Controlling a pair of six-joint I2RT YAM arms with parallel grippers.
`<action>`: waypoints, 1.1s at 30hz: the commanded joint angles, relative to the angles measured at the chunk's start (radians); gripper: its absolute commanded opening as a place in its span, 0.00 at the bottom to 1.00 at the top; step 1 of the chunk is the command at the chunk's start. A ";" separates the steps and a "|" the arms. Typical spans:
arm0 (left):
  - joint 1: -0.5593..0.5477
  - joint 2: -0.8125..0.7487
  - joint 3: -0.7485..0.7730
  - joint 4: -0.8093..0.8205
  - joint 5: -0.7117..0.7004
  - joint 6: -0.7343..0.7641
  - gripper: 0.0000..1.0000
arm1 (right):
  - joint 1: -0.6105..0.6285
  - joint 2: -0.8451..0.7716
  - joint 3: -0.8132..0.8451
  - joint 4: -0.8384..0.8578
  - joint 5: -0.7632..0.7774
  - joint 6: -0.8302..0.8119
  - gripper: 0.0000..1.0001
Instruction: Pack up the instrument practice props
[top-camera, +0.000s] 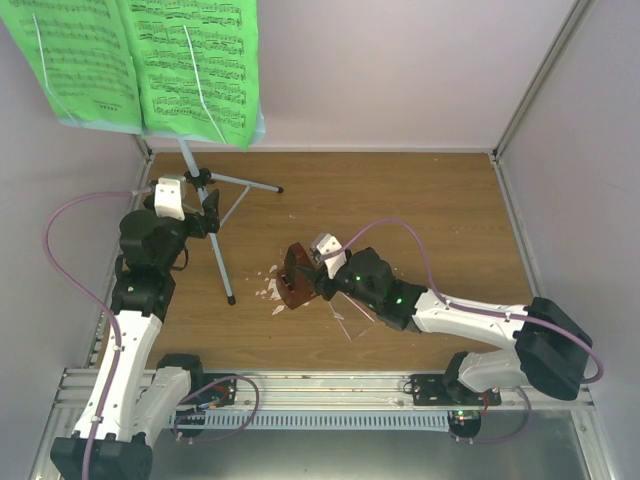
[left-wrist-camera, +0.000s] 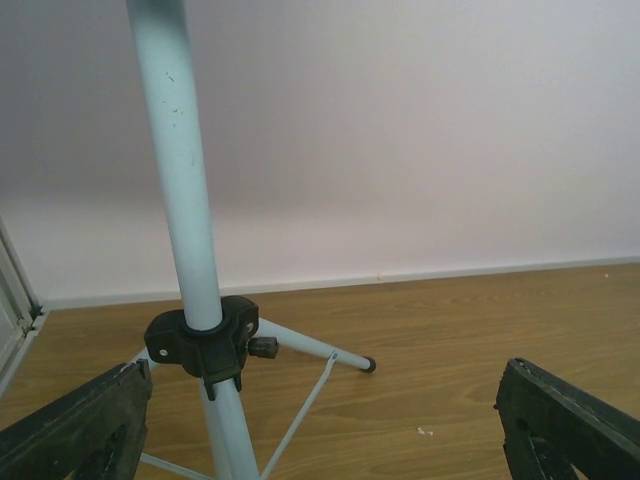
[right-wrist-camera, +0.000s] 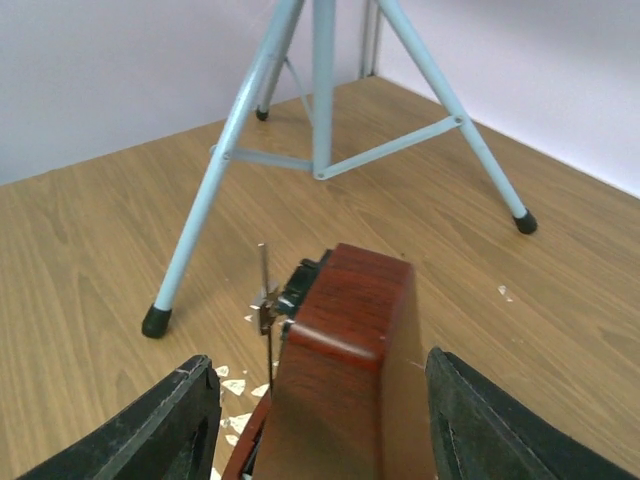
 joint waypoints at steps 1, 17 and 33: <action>-0.007 0.000 -0.001 0.032 -0.011 0.007 0.94 | 0.007 0.003 0.021 -0.001 0.101 0.063 0.59; -0.012 0.002 -0.002 0.032 -0.012 0.009 0.95 | 0.009 0.152 0.166 -0.080 0.211 0.135 0.52; -0.015 0.001 0.000 0.029 -0.014 0.009 0.95 | 0.010 0.201 0.191 -0.057 0.207 0.140 0.74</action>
